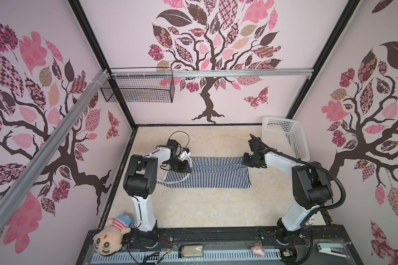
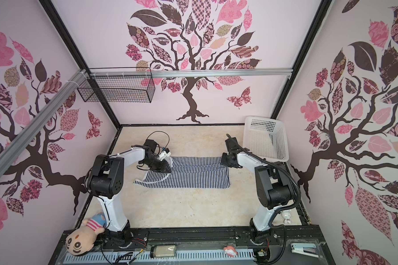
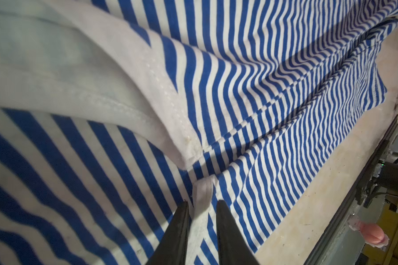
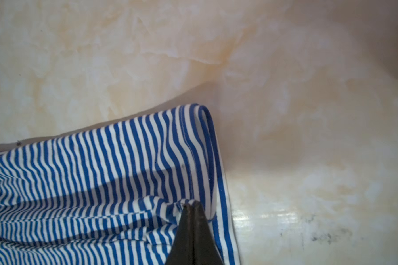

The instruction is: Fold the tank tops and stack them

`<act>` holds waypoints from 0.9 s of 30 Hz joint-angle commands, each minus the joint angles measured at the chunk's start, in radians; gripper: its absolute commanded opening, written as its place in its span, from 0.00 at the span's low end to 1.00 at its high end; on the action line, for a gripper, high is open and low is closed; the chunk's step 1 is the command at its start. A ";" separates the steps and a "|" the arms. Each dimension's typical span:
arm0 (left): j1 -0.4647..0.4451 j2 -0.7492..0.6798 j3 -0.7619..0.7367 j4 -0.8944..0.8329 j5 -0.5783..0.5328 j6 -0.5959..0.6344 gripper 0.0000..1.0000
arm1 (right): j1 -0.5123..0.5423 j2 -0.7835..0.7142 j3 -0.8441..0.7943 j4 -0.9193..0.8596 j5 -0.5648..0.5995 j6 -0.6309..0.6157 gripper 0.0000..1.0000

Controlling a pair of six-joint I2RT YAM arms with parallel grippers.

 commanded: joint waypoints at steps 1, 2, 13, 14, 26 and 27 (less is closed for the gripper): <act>0.005 -0.033 -0.012 0.010 0.019 0.003 0.25 | -0.004 -0.050 -0.030 0.054 0.011 0.013 0.02; 0.005 -0.035 -0.014 0.011 0.019 0.003 0.25 | -0.003 -0.056 -0.043 0.061 0.009 0.014 0.02; 0.010 -0.072 -0.014 -0.018 0.011 0.025 0.25 | -0.003 -0.098 -0.114 0.076 0.031 0.021 0.28; 0.013 -0.084 -0.008 -0.023 0.007 0.030 0.25 | -0.003 -0.111 -0.107 0.073 0.030 0.021 0.30; -0.010 -0.064 0.159 -0.047 0.010 -0.024 0.30 | 0.019 -0.091 -0.003 0.085 -0.069 0.082 0.34; -0.018 -0.042 0.172 -0.042 0.012 -0.028 0.30 | 0.028 -0.079 -0.003 0.096 -0.070 0.091 0.33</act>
